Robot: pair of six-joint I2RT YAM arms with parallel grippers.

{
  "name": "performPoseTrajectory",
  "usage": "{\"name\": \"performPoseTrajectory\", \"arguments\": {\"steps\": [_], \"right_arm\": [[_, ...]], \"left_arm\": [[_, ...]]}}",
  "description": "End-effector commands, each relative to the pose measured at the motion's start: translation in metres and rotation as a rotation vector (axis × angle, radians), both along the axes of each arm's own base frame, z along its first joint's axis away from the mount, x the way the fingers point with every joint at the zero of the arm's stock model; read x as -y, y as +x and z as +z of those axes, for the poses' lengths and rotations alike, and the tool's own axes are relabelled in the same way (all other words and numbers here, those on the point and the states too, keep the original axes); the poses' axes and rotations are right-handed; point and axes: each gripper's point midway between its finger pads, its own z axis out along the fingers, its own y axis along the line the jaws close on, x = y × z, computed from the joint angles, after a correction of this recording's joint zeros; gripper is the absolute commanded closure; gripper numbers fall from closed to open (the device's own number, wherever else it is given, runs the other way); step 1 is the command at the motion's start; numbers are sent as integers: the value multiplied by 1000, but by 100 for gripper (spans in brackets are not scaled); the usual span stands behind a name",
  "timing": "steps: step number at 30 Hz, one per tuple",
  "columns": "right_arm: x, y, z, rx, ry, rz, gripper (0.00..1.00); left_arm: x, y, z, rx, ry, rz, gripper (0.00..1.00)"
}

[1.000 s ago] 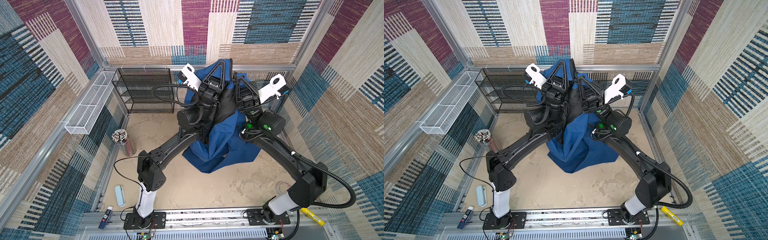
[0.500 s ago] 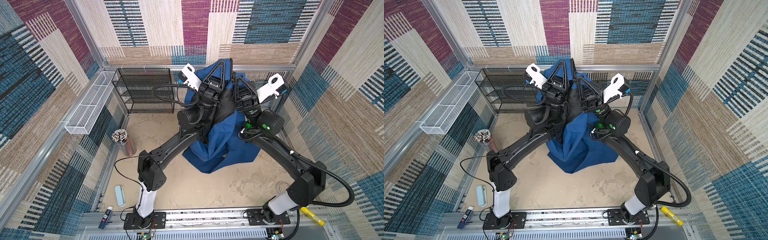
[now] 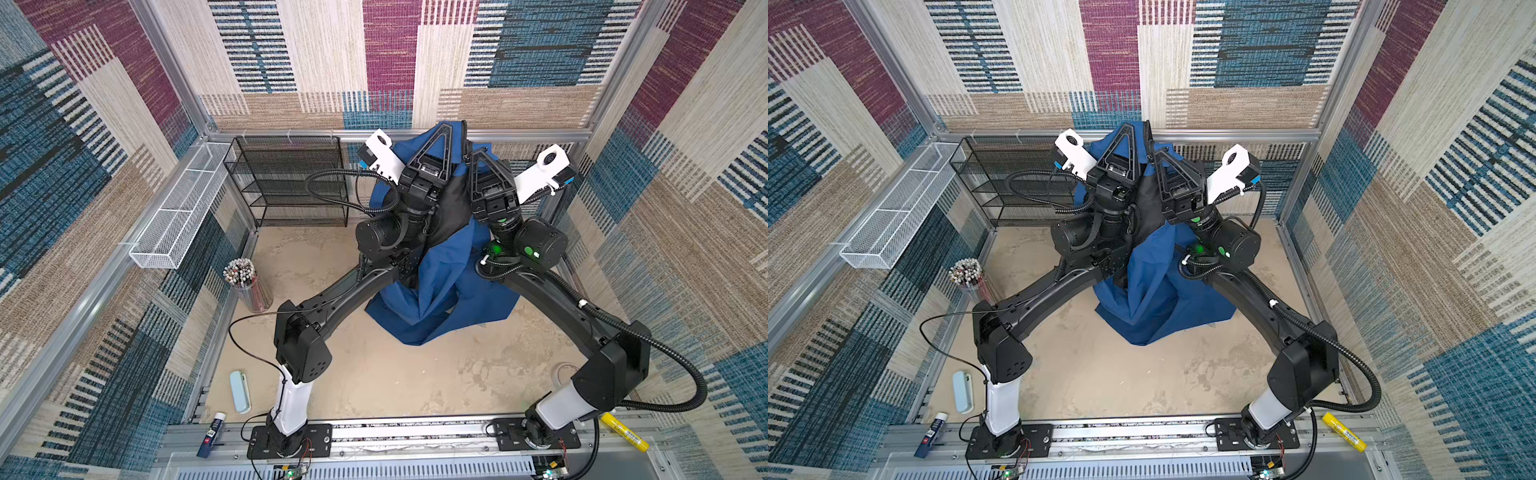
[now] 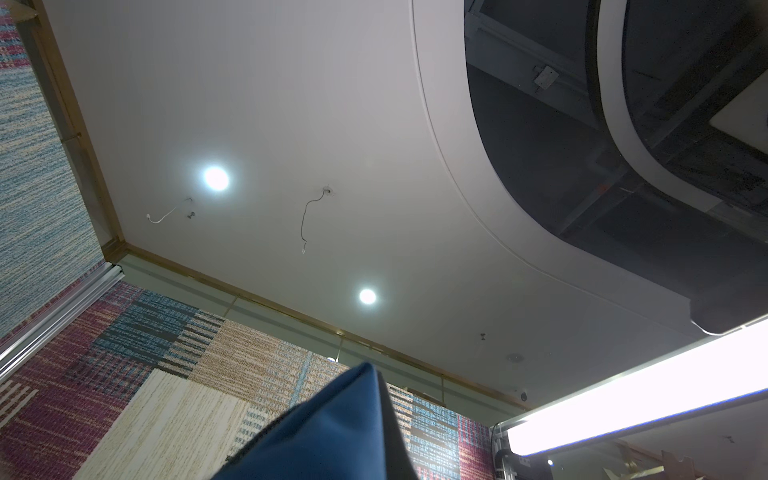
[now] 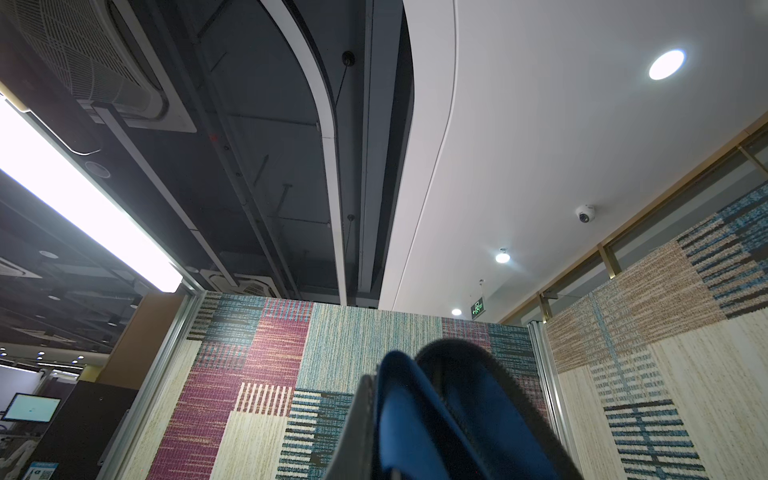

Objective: Zip up the jacket

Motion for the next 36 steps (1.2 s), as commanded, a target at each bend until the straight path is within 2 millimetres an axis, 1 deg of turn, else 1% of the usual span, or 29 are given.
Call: {"name": "performPoseTrajectory", "arguments": {"steps": [1, 5, 7, 9, 11, 14, 16, 23, 32, 36], "right_arm": [[54, -90, 3, 384, 235, 4, 100], [56, -89, 2, 374, 232, 15, 100], [56, -86, 3, 356, 223, 54, 100], [59, -84, 7, 331, 235, 121, 100], [59, -86, 10, 341, 230, 150, 100], [60, -82, 11, 312, 236, 195, 100], [62, -83, 12, 302, 237, 215, 100], [61, -89, 13, 317, 214, 234, 100], [54, -86, 8, 324, 211, 190, 100], [51, -82, 7, 317, 210, 199, 100]], "left_arm": [[-12, -13, 7, 39, -40, -12, 100], [-16, -14, 10, 43, -51, 1, 100], [-18, -16, 12, 50, -56, 3, 100], [-19, -17, 14, 55, -61, -4, 100], [-20, -17, 15, 55, -67, -35, 100], [-25, -26, 23, 95, -77, -45, 100], [-29, -28, 25, 98, -75, -46, 100], [-30, -28, 27, 94, -86, -62, 100], [-24, -21, 22, 67, -95, -64, 100], [-22, -19, 21, 64, -101, -66, 100]]}}
